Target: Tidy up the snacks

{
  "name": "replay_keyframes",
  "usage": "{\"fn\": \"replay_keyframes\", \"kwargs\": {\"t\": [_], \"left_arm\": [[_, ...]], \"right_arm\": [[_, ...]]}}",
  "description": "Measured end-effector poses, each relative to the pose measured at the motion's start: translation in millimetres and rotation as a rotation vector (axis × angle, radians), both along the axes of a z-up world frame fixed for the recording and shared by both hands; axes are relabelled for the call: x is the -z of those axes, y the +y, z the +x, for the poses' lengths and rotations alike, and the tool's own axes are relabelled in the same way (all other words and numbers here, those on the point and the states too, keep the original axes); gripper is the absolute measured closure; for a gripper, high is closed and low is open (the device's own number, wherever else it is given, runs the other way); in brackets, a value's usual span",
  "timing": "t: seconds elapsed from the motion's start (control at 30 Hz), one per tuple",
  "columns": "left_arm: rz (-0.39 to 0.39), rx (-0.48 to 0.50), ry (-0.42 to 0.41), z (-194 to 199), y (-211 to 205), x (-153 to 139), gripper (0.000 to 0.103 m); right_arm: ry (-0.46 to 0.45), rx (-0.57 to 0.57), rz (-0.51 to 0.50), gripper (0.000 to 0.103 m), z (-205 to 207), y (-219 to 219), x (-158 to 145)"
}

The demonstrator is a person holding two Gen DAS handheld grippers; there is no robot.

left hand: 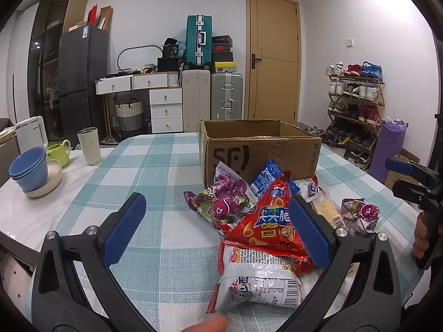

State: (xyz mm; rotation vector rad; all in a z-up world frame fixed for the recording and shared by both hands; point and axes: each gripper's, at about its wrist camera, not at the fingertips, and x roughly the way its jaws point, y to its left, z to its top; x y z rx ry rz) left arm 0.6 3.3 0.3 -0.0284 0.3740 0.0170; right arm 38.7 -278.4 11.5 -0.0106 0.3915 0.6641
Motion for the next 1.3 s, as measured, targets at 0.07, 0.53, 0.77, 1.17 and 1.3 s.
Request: {"fn": "replay_keyframes", "kwargs": {"t": [0.07,0.53,0.77,1.17,1.3], "left_arm": [[0.0,-0.001,-0.001,0.2,-0.4,0.3,0.001],[-0.001,-0.001,0.0,-0.7,-0.6,-1.0,0.001],[0.0,-0.001,0.0,-0.8,-0.7,-1.0,0.001],[0.0,-0.002,0.0,-0.8,-0.8,-0.8,0.001],[-0.001,-0.003,0.001,1.0,0.1,0.5,0.001]], "right_arm": [[-0.001,-0.001,0.001,0.0,0.1,0.4,0.1],[-0.002,0.004,0.004,0.0,-0.5,-1.4,-1.1],[-0.003,0.003,0.004,0.0,-0.3,-1.4,-0.8],[-0.003,0.003,0.003,0.0,-1.5,-4.3,-2.6],[-0.001,0.004,0.004,0.0,-1.1,-4.1,-2.4]]}}
